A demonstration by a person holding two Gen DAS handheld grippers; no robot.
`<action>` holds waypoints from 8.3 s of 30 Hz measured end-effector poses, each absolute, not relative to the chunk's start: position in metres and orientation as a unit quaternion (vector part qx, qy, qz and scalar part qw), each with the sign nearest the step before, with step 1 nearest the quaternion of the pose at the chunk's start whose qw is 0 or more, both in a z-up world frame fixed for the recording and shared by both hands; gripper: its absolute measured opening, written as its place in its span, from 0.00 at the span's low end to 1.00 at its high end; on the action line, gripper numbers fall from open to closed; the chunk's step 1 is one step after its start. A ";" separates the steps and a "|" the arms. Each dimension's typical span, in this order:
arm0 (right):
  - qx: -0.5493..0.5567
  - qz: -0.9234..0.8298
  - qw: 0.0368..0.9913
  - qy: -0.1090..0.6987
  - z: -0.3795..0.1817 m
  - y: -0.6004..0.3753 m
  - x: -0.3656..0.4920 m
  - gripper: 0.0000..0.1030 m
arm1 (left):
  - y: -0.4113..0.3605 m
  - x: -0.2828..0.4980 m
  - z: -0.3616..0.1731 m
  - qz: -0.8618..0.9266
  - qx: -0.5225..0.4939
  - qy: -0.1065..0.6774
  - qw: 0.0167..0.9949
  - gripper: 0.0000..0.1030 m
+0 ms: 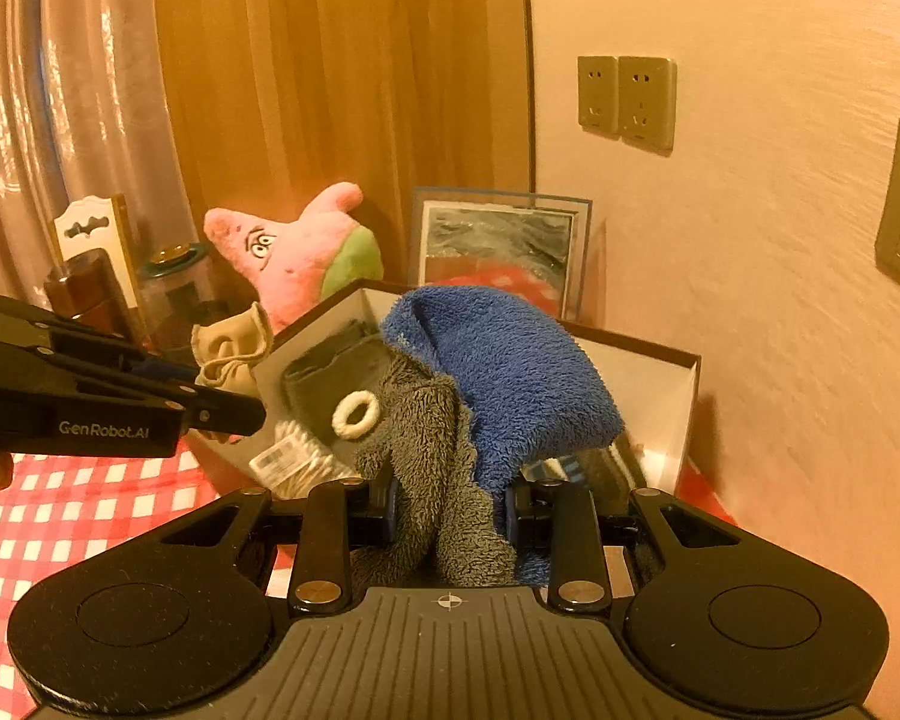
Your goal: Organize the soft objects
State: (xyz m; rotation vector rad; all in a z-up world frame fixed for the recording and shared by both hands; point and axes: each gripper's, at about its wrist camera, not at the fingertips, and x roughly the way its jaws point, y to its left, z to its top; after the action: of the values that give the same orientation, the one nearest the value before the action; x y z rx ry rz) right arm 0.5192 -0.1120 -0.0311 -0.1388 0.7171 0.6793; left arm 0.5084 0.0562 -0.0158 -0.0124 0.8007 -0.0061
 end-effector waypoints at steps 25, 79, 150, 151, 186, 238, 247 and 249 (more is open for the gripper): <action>-0.084 0.333 0.862 0.373 -0.070 -0.098 0.607 0.30 | 0.060 0.600 -0.052 -0.011 0.009 0.429 0.903 0.21; -0.101 0.347 0.868 0.341 -0.085 -0.066 0.634 0.74 | 0.107 0.607 -0.060 0.043 -0.026 0.440 0.897 0.54; 0.013 0.245 0.895 0.374 0.006 -0.122 0.266 0.74 | 0.071 0.191 0.024 0.077 -0.043 0.368 0.926 0.76; 0.014 0.245 0.894 0.374 0.007 -0.121 0.255 0.74 | 0.072 0.178 0.024 0.074 -0.042 0.369 0.926 0.76; 0.012 0.243 0.877 0.414 0.029 -0.134 0.076 0.74 | 0.032 0.018 0.020 0.068 -0.052 0.400 0.912 0.76; 0.012 0.248 0.870 0.427 0.027 -0.149 0.069 0.74 | 0.009 0.016 0.019 0.069 -0.045 0.400 0.913 0.76; 0.012 0.248 0.870 0.427 0.027 -0.149 0.069 0.74 | 0.009 0.016 0.020 0.069 -0.044 0.400 0.913 0.76; 0.012 0.248 0.870 0.426 0.027 -0.149 0.068 0.74 | 0.009 0.016 0.020 0.069 -0.044 0.400 0.913 0.76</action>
State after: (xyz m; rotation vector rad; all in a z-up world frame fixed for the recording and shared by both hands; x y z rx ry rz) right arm 0.0683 -0.1487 0.0268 0.0244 0.8919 0.5177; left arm 0.0160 0.0089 0.0201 -0.0911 0.8247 0.1413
